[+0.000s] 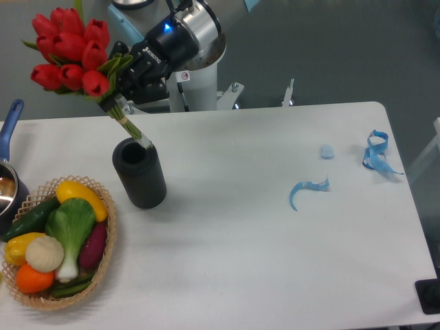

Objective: Insert the flowers into the vase
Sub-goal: 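Lower the tulip stems down into the black vase opening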

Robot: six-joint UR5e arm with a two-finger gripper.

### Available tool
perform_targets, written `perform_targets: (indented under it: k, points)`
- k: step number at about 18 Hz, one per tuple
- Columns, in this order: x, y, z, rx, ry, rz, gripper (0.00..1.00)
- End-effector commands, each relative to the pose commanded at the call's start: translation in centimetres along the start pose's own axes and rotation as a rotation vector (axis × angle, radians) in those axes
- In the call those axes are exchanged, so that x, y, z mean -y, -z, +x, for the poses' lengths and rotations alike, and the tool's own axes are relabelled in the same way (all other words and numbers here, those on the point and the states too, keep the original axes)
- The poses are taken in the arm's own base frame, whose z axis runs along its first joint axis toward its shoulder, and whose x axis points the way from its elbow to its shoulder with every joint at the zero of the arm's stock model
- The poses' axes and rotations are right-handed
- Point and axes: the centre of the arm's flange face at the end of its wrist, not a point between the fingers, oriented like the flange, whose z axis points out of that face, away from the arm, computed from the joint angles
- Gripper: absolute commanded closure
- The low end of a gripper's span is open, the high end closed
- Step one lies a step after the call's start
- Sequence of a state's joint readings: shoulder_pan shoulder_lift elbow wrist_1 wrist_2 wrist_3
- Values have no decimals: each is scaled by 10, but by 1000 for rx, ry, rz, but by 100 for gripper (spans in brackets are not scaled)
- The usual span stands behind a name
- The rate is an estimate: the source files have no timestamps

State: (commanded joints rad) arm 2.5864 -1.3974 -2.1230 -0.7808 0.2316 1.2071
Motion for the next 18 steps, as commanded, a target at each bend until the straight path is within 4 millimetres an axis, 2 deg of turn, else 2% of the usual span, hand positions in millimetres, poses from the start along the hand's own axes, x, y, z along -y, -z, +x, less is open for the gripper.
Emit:
perform_targets:
  k: [3, 7, 12, 18]
  points:
    - [-8, -13, 2, -33, 7, -1, 94]
    - [-14, -24, 15, -65, 17, -1, 94]
    - [-25, -28, 19, -75, 32, -5, 94]
    - [-66, -36, 27, -96, -4, -10, 94]
